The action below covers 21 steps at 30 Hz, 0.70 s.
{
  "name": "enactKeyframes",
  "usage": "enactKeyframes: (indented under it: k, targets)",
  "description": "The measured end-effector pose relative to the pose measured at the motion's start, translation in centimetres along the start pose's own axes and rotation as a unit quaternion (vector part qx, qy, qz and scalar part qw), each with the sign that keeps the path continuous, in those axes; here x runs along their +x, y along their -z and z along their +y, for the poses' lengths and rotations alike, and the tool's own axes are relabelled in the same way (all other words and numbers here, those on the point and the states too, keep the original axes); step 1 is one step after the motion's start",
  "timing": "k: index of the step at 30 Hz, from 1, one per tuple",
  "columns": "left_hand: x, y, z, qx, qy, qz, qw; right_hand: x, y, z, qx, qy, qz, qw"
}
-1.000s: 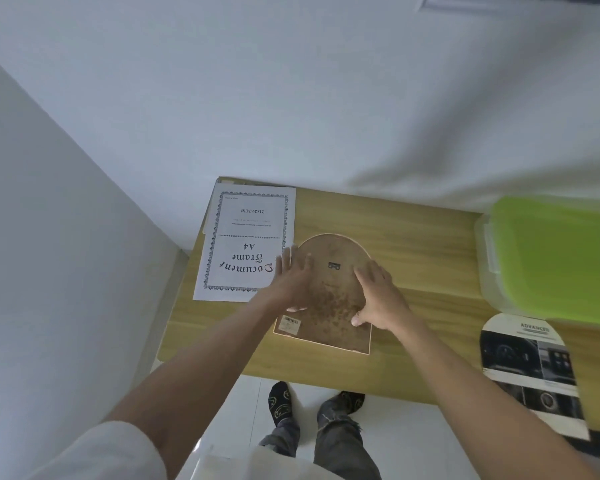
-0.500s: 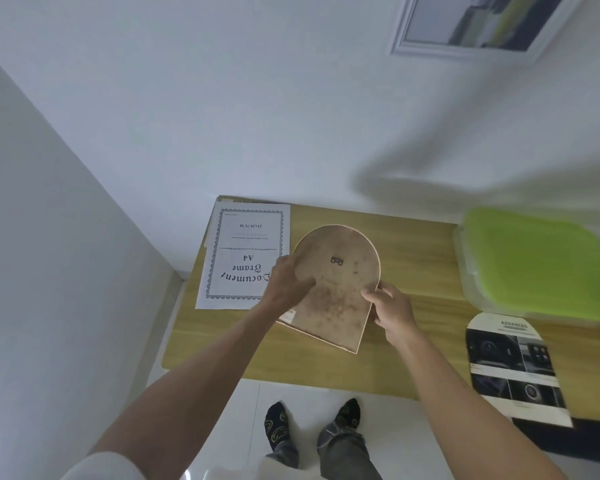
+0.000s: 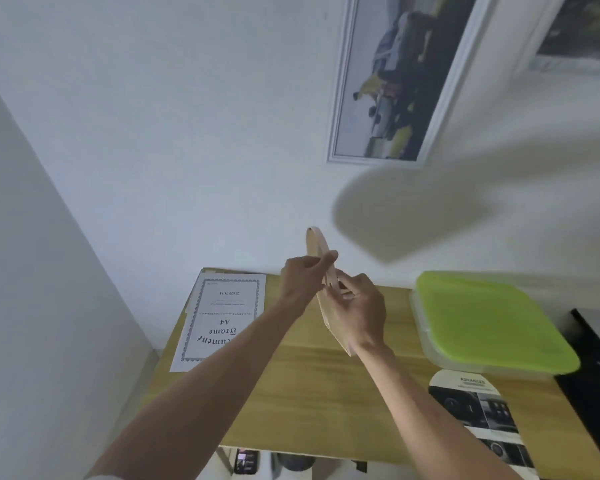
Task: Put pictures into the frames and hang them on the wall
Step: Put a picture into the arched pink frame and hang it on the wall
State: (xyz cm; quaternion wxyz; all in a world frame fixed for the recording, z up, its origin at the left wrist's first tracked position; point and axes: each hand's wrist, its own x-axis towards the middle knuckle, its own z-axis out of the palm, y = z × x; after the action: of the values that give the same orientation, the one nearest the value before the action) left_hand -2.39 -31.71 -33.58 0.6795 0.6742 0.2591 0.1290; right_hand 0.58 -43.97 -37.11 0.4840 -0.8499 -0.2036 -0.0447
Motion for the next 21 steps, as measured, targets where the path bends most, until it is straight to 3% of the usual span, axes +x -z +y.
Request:
enactKeyframes:
  k: [4, 9, 16, 21]
  targets:
    - [-1.2, -0.8, 3.5, 0.008, -0.033, 0.035, 0.999, -0.3, 2.0, -1.0, 0.030, 0.098, 0.004, 0.995]
    - [-3.2, -0.4, 7.3, -0.003, -0.062, 0.081, 0.995, 0.6, 4.9, -2.4, 0.064, 0.175, -0.062, 0.981]
    - [-4.6, 1.7, 12.3, -0.018, -0.123, 0.062, 0.990, 6.7, 12.5, -3.7, -0.013, 0.132, 0.010, 0.991]
    - [-4.4, 4.1, 15.7, 0.005, -0.154, 0.072, 0.985, 10.2, 16.0, -6.9, 0.070, 0.110, -0.058, 0.990]
